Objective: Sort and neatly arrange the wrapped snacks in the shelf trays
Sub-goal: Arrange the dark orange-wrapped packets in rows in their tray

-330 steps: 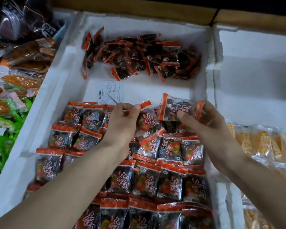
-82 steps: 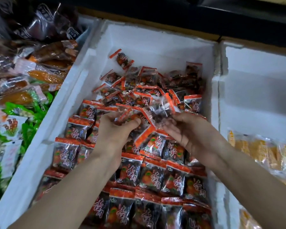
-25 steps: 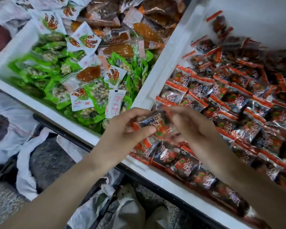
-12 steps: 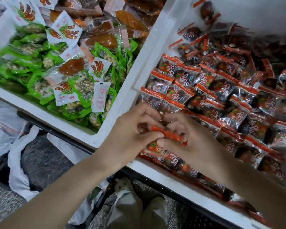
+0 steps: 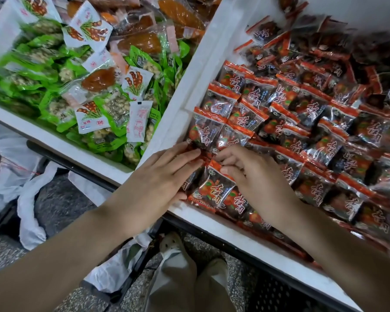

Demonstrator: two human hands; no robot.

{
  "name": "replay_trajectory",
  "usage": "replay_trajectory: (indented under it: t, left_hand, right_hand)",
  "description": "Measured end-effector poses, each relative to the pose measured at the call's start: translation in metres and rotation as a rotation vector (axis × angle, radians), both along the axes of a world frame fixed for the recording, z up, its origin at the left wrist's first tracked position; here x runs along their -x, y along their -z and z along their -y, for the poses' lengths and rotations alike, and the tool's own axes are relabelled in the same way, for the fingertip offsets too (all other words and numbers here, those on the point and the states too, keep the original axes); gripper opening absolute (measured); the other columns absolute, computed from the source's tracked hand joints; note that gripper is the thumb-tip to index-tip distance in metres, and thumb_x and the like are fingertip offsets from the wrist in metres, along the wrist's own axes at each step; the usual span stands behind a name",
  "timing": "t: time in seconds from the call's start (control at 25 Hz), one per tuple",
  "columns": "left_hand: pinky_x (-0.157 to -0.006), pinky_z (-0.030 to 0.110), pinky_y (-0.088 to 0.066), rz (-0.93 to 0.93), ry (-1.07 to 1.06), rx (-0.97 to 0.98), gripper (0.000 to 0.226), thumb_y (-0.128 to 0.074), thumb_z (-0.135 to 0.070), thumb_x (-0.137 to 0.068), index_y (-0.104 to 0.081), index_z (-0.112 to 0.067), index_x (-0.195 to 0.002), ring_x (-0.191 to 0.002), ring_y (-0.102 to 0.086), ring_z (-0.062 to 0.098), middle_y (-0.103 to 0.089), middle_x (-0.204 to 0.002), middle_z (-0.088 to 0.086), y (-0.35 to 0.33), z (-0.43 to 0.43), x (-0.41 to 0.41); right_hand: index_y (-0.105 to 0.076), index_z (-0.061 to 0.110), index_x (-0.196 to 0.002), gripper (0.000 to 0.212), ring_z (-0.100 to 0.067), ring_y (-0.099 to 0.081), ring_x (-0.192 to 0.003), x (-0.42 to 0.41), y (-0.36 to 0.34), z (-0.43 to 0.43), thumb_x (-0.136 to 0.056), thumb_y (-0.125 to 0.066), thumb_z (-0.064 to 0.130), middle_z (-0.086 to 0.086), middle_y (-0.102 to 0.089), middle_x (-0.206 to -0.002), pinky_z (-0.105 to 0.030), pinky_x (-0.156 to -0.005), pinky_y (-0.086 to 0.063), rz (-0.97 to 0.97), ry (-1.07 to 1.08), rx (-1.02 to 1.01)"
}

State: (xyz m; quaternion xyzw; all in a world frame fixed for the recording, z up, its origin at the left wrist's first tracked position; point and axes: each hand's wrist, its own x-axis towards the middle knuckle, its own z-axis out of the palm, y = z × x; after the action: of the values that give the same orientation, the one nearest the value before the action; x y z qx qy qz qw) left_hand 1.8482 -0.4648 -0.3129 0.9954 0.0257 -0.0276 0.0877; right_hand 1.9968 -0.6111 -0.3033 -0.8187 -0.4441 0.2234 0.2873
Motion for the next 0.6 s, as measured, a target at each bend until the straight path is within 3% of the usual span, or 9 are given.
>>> replay_trajectory:
  t: [0.12, 0.24, 0.32, 0.44, 0.52, 0.6]
  left_hand:
    - [-0.107, 0.035, -0.019, 0.005, 0.026, -0.061, 0.067, -0.064, -0.033, -0.070, -0.056, -0.006, -0.130, -0.132, -0.034, 0.025, -0.053, -0.137, 0.009, 0.001, -0.001, 0.000]
    - [-0.109, 0.035, -0.019, 0.007, 0.040, -0.094, 0.066, -0.061, -0.035, -0.074, -0.054, -0.005, -0.133, -0.134, -0.039, 0.029, -0.049, -0.141, 0.010, 0.005, -0.003, 0.002]
    - [-0.111, 0.036, -0.017, 0.013, 0.048, -0.107, 0.065, -0.059, -0.034, -0.078, -0.050, -0.005, -0.135, -0.137, -0.034, 0.029, -0.045, -0.144, 0.010, 0.007, -0.003, 0.005]
    - [-0.112, 0.037, -0.019, 0.027, 0.062, -0.122, 0.057, -0.053, -0.037, -0.089, -0.049, -0.005, -0.136, -0.136, -0.031, 0.027, -0.044, -0.145, 0.010, 0.005, -0.002, 0.008]
    - [-0.107, 0.038, -0.027, 0.044, 0.046, -0.103, 0.054, -0.042, -0.039, -0.092, -0.054, -0.005, -0.132, -0.129, -0.042, 0.026, -0.050, -0.138, 0.010, -0.001, -0.001, 0.003]
    - [-0.097, 0.037, -0.035, 0.092, 0.030, -0.067, 0.051, -0.038, -0.036, -0.092, -0.058, -0.006, -0.127, -0.116, -0.053, 0.026, -0.056, -0.127, 0.009, -0.010, -0.002, -0.011]
  right_hand:
    - [-0.057, 0.019, -0.113, 0.025, 0.000, -0.059, -0.091, 0.001, -0.003, -0.002, -0.089, -0.062, 0.016, 0.007, -0.066, -0.102, -0.021, -0.082, -0.051, 0.043, -0.089, -0.002]
    - [-0.054, 0.017, -0.118, 0.033, -0.007, -0.055, -0.106, 0.002, -0.002, -0.001, -0.087, -0.062, 0.024, 0.005, -0.060, -0.112, -0.021, -0.092, -0.046, 0.080, -0.172, 0.004]
    - [-0.057, 0.012, -0.117, 0.036, -0.016, -0.057, -0.108, 0.002, 0.003, 0.000, -0.084, -0.064, 0.024, -0.002, -0.059, -0.112, -0.025, -0.094, -0.046, 0.253, -0.244, -0.010]
    - [-0.062, 0.011, -0.105, 0.032, -0.017, -0.061, -0.092, 0.002, 0.009, 0.002, -0.078, -0.066, 0.027, -0.004, -0.058, -0.101, -0.029, -0.081, -0.054, 0.440, -0.279, -0.043]
    - [-0.064, 0.013, -0.099, 0.026, -0.016, -0.061, -0.086, 0.000, 0.008, 0.007, -0.079, -0.063, 0.030, -0.003, -0.058, -0.097, -0.028, -0.069, -0.057, 0.422, -0.321, -0.064]
    - [-0.065, 0.014, -0.104, 0.029, -0.015, -0.060, -0.087, -0.003, 0.006, 0.016, -0.082, -0.058, 0.031, -0.001, -0.059, -0.096, -0.027, -0.069, -0.057, 0.392, -0.413, -0.040]
